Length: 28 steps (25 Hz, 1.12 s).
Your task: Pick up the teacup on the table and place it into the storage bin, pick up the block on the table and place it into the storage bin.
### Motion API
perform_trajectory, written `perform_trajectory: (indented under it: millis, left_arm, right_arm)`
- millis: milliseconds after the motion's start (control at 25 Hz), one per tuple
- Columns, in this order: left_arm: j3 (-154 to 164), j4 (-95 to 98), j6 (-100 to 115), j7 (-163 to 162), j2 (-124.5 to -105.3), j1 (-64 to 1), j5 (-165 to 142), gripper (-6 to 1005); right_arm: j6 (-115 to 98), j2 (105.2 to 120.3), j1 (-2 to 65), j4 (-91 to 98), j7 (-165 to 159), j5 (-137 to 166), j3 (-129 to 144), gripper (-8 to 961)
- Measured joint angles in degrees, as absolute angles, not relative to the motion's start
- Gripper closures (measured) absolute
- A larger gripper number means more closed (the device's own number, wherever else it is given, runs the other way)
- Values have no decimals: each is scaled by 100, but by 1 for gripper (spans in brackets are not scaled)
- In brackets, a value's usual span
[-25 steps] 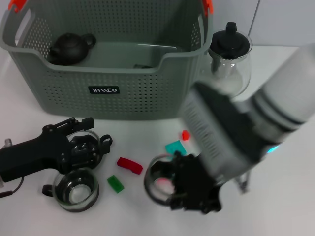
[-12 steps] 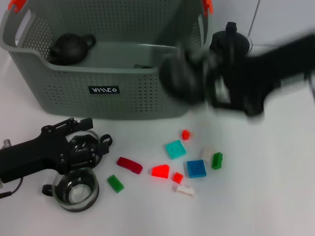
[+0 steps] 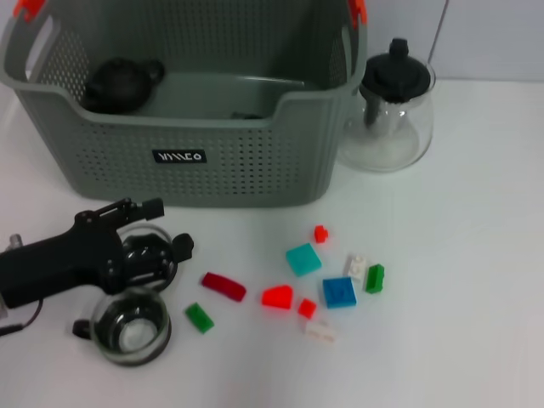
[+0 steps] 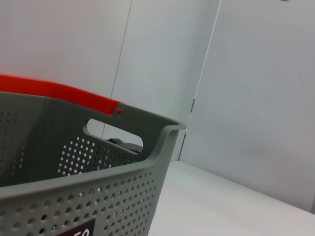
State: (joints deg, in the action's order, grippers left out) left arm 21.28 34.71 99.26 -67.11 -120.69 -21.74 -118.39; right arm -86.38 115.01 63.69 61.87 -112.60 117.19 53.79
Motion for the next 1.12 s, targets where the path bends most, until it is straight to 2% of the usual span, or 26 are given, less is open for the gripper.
perform_trajectory:
  millis: [120, 320, 800, 1120]
  left_arm:
    - [2127, 3471, 9925, -6712, -12068, -2183, -11837, 156]
    - [2127, 3471, 9922, -6715, -12067, -2210, -11829, 156]
    - [2127, 3472, 9915, -6715, -12071, -2207, -11829, 156]
    - [2127, 3462, 9873, -6708, -12093, -2170, -11830, 156]
  right_arm:
    - [-8079, 11508, 6898, 5388, -11157, 12314, 5405, 898]
    - [-6877, 11669, 7288, 4282, -10775, 12899, 5753, 899]
    - [-4650, 12004, 7384, 2636, -9847, 12938, 6738, 899]
    - [-4192, 12033, 7350, 2289, -9752, 12943, 6995, 893]
